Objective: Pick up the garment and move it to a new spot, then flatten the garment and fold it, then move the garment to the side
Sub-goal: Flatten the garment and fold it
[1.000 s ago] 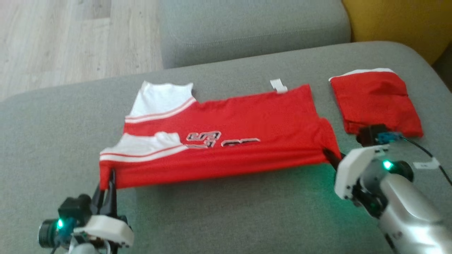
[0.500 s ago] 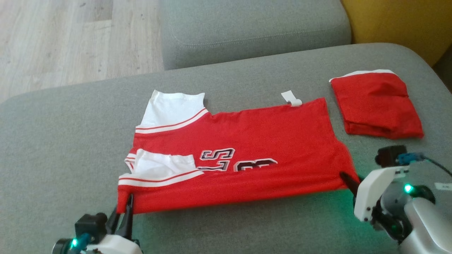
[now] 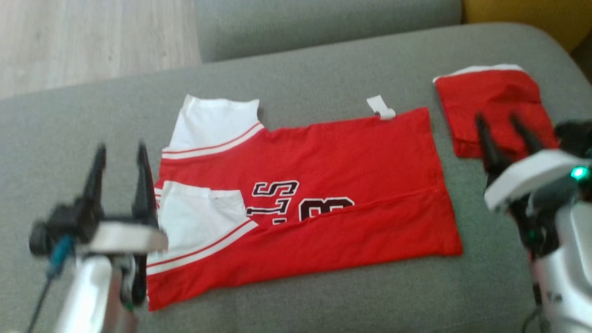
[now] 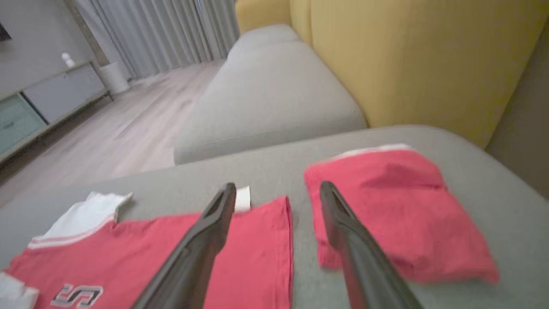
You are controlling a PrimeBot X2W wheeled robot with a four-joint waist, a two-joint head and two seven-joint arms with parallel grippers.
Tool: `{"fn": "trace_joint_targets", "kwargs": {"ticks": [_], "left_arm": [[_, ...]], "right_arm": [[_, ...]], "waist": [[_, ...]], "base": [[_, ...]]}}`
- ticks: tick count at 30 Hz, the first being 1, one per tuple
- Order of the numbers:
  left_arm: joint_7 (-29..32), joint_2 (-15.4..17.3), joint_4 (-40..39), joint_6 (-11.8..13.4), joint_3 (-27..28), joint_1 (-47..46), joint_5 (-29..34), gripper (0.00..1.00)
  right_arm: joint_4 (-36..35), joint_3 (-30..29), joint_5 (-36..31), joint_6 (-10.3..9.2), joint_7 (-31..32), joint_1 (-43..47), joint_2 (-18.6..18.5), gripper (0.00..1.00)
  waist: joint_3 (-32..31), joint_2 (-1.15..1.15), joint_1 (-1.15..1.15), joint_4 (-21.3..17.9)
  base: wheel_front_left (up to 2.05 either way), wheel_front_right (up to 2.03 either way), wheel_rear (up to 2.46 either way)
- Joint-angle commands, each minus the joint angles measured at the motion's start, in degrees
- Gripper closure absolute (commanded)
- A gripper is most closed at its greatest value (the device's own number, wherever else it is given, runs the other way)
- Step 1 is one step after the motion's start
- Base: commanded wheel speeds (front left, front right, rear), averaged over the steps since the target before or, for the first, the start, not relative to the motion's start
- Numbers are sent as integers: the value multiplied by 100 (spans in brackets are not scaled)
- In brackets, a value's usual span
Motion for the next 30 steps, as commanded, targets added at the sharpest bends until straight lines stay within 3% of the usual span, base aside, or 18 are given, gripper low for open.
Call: {"fn": "trace_joint_targets", "kwargs": {"ticks": [1, 5, 13, 21, 25, 30], "left_arm": [[-51, 163, -207, -57, 206, -452, -25, 0], [173, 318, -13, -288, 64, -1259, -19, 0], [1629, 1000, 1353, -645, -480, -3096, -84, 0], [2834, 1723, 2296, -685, -1638, -4208, -734, 0], [3012, 1986, 2602, -686, -1956, -4498, -1088, 0], [3062, 2073, 2819, -687, -2229, -4723, -1542, 0]], "right_arm": [[-257, 28, -83, 37, -146, -353, 35, 0], [-283, -22, -282, 37, -448, -774, 164, 0], [-45, 104, -387, 37, -764, -1733, 234, 0], [291, 447, -414, 37, -940, -2297, 250, 0], [417, 586, -369, 37, -1038, -2417, 252, 0], [552, 631, -314, 37, -1141, -2482, 253, 0]], "waist": [[203, 0, -1, -42], [546, 0, -1, -108], [1362, 0, -1, -402], [1878, 0, -1, -675], [2037, 0, -1, -768], [2178, 0, -1, -827]], "base": [[0, 0, 0], [0, 0, 0], [0, 0, 0], [0, 0, 0], [0, 0, 0], [0, 0, 0]]}}
